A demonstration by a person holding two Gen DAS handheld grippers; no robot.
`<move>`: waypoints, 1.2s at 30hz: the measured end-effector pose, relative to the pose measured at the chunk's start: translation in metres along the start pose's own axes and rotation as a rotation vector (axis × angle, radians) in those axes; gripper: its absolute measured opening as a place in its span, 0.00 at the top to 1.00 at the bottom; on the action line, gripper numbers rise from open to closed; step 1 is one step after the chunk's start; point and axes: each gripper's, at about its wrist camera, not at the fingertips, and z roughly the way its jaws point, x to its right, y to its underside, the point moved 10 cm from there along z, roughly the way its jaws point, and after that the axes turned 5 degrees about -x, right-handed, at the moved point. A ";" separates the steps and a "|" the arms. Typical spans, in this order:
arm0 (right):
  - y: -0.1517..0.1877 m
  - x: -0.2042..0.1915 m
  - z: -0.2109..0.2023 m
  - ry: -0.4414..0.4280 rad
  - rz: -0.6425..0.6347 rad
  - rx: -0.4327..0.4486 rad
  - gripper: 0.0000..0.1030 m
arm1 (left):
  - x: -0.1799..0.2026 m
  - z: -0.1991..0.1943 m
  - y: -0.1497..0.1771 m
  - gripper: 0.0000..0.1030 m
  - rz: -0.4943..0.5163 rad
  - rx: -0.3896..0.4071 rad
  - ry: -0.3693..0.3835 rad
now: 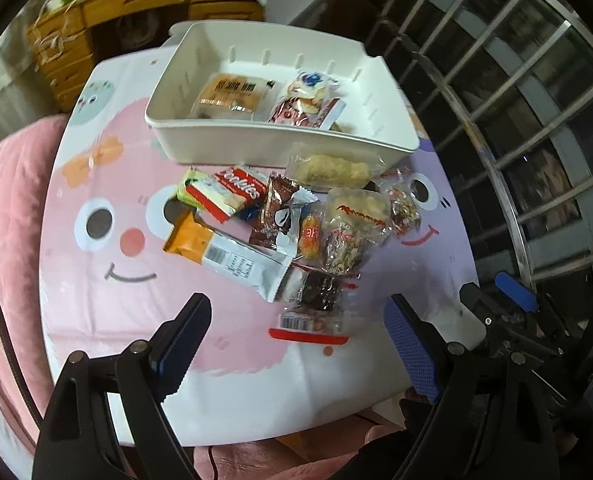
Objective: Organize snacks
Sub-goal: 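Move both tools back over the remaining snack pile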
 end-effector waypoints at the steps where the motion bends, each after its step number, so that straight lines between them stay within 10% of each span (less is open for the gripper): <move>1: -0.003 0.002 0.003 -0.004 -0.017 -0.004 0.32 | 0.001 0.005 0.000 0.15 -0.030 -0.004 -0.003; 20: -0.047 0.012 0.086 -0.019 -0.495 0.007 0.32 | 0.024 0.108 0.021 0.15 -0.183 -0.157 -0.103; 36: -0.048 0.005 0.146 -0.053 -0.629 0.056 0.32 | 0.024 0.174 0.011 0.15 -0.208 -0.172 -0.153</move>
